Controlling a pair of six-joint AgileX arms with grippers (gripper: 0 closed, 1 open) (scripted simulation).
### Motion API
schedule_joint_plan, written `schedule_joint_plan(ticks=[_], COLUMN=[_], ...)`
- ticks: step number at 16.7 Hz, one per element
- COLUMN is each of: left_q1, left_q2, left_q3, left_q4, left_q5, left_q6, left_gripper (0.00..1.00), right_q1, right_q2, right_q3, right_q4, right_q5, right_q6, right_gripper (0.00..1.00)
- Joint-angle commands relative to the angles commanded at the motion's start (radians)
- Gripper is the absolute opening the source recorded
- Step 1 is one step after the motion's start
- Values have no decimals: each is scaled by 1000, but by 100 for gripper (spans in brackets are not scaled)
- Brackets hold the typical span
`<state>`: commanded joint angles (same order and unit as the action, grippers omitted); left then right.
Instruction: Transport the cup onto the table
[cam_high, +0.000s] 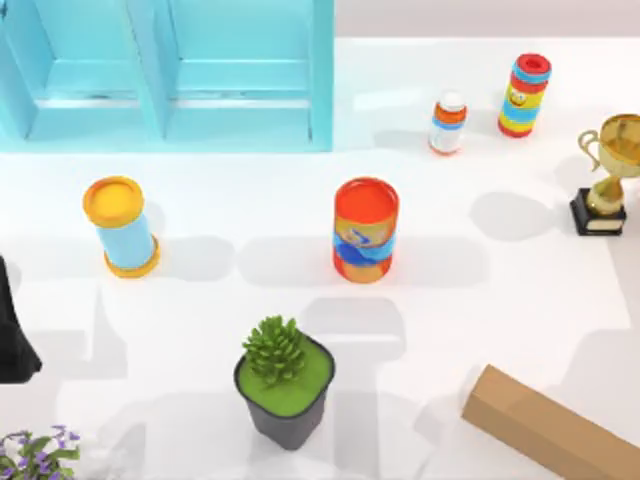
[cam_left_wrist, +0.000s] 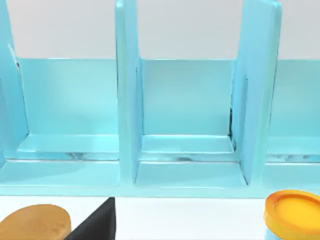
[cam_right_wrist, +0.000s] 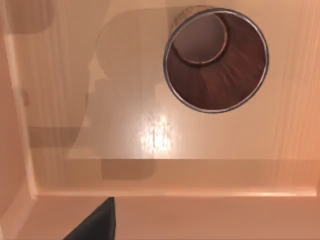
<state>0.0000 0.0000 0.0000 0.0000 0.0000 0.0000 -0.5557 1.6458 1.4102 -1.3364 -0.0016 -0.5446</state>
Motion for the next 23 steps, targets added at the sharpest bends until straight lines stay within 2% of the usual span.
schedule_joint_plan(ticks=[4, 10, 16, 23], left_q1=[0, 0, 0, 0], left_q2=[0, 0, 0, 0], left_q3=[0, 0, 0, 0], left_q4=[0, 0, 0, 0], left_q5=[0, 0, 0, 0], left_q6=[0, 0, 0, 0], left_gripper=[100, 100, 100, 100], right_q1=[-2, 4, 5, 5], right_q2=[12, 175, 196, 196], right_q3=[-95, -191, -197, -197], right_q4=[103, 363, 391, 391], right_q5=[1, 1, 1, 1], right_q6=[-2, 7, 8, 8], right_gripper=[100, 100, 100, 47])
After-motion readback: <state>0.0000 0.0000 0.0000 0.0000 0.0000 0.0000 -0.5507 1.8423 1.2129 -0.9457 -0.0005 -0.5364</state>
